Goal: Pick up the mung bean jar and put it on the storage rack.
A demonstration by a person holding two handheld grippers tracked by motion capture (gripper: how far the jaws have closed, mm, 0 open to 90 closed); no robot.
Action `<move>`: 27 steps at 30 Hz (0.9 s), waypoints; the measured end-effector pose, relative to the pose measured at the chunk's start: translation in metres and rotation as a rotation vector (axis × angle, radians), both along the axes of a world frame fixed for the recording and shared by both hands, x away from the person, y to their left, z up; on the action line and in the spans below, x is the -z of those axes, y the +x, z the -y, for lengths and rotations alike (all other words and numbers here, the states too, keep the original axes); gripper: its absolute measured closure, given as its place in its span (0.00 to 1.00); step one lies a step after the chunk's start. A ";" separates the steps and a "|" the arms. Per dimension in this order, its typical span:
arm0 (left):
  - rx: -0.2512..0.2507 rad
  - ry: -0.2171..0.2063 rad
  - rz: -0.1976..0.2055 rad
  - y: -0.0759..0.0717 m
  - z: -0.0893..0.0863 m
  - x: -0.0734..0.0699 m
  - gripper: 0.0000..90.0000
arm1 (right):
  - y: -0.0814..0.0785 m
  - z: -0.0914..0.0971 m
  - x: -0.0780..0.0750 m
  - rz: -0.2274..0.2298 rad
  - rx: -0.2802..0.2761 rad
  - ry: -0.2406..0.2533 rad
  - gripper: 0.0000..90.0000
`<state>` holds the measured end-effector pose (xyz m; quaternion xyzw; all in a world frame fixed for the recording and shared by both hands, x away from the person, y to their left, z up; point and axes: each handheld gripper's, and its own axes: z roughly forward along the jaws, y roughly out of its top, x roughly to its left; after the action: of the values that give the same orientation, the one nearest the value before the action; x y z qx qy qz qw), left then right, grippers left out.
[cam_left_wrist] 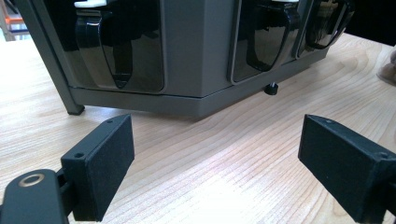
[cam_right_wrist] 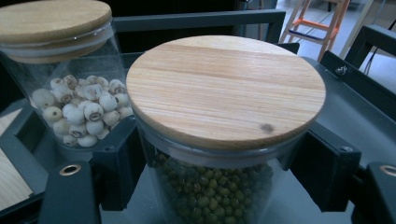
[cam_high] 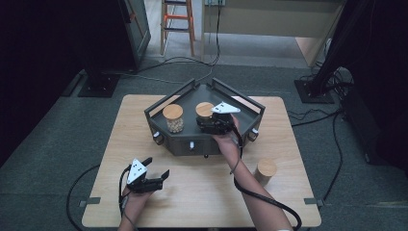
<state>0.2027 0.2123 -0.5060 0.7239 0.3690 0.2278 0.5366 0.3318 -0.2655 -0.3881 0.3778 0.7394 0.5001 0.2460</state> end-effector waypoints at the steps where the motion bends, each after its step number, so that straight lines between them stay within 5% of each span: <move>1: 0.000 -0.006 -0.002 0.000 -0.001 0.000 0.12 | 0.001 0.001 0.000 -0.006 -0.003 0.008 0.26; 27: -0.003 0.007 -0.004 0.000 0.001 0.000 0.12 | -0.025 0.019 0.002 0.032 0.008 0.019 0.19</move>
<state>0.2027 0.2108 -0.5063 0.7255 0.3706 0.2283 0.5330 0.3071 -0.2845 -0.3903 0.3749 0.7290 0.5121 0.2563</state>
